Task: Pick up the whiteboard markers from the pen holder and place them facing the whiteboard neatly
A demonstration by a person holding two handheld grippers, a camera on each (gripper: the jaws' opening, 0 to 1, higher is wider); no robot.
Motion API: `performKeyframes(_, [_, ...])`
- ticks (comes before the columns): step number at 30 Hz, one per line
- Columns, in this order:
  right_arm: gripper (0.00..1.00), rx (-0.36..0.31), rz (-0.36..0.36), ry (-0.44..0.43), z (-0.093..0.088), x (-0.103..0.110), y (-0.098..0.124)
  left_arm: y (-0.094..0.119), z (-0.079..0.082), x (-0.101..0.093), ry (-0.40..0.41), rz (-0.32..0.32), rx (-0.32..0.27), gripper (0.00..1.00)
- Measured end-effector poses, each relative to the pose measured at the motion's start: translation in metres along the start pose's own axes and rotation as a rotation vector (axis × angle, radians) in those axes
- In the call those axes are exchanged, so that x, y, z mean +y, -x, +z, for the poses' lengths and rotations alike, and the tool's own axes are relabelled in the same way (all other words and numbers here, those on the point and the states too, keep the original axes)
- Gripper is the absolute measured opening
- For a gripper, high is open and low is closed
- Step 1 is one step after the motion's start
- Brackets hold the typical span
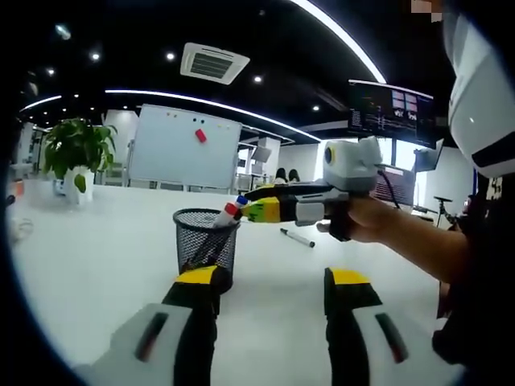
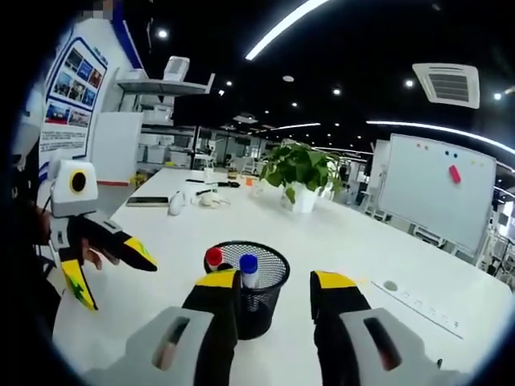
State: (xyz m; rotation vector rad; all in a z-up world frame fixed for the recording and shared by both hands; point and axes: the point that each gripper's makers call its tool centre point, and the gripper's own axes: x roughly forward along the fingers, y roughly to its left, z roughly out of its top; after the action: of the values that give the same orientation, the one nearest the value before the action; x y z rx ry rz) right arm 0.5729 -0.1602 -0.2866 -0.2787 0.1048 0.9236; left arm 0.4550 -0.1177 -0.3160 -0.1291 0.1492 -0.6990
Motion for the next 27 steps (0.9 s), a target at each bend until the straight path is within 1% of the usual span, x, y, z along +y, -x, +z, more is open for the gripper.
performKeyframes(5, [0.32, 0.005, 0.004, -0.007, -0.001, 0.001, -0.002, 0.0, 0.0, 0.001, 0.002, 0.002, -0.002, 0.53])
performKeyframes(14, [0.3, 0.011, 0.034, 0.0, -0.002, 0.009, -0.007, 0.0, 0.001, 0.001, 0.006, 0.002, -0.007, 0.53])
performKeyframes(18, [0.24, 0.014, 0.048, 0.0, -0.002, 0.013, -0.008, 0.0, 0.0, 0.002, 0.01, 0.001, -0.005, 0.53])
performKeyframes(22, [0.24, 0.012, 0.05, 0.002, -0.001, 0.014, -0.008, 0.001, -0.001, 0.002, 0.012, 0.004, -0.002, 0.53])
performKeyframes(24, [0.19, 0.01, 0.051, 0.0, -0.001, 0.014, -0.008, 0.0, 0.0, 0.002, 0.012, 0.001, -0.006, 0.53])
performKeyframes(27, [0.17, 0.013, 0.054, -0.008, 0.0, 0.014, -0.008, 0.0, 0.0, 0.002, 0.012, 0.001, -0.006, 0.53])
